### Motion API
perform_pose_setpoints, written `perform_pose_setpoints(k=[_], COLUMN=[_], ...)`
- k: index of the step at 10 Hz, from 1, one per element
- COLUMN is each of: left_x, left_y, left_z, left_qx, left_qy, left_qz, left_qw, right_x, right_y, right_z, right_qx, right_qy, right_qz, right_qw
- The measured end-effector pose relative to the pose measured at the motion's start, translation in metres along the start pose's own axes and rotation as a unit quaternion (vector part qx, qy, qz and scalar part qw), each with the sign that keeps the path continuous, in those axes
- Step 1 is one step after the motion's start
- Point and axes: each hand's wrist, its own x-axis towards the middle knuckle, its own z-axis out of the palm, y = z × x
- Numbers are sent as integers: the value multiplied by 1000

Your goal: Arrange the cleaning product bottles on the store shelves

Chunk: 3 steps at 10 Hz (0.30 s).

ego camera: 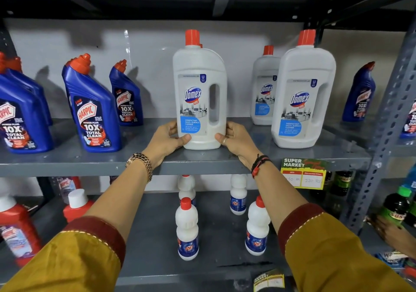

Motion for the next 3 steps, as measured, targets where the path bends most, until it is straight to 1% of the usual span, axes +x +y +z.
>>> perform_pose_setpoints(k=[2, 3], left_x=[-3, -15], left_y=[5, 11], left_z=[-2, 1], left_qx=[38, 78], left_qy=[-5, 90], left_qz=[-15, 93], left_qw=[999, 988], right_x=[-1, -11], right_y=[-3, -7], right_z=[-1, -1], right_qx=[-2, -16], right_qy=[-8, 69], right_qz=[17, 0], right_qw=[1000, 998])
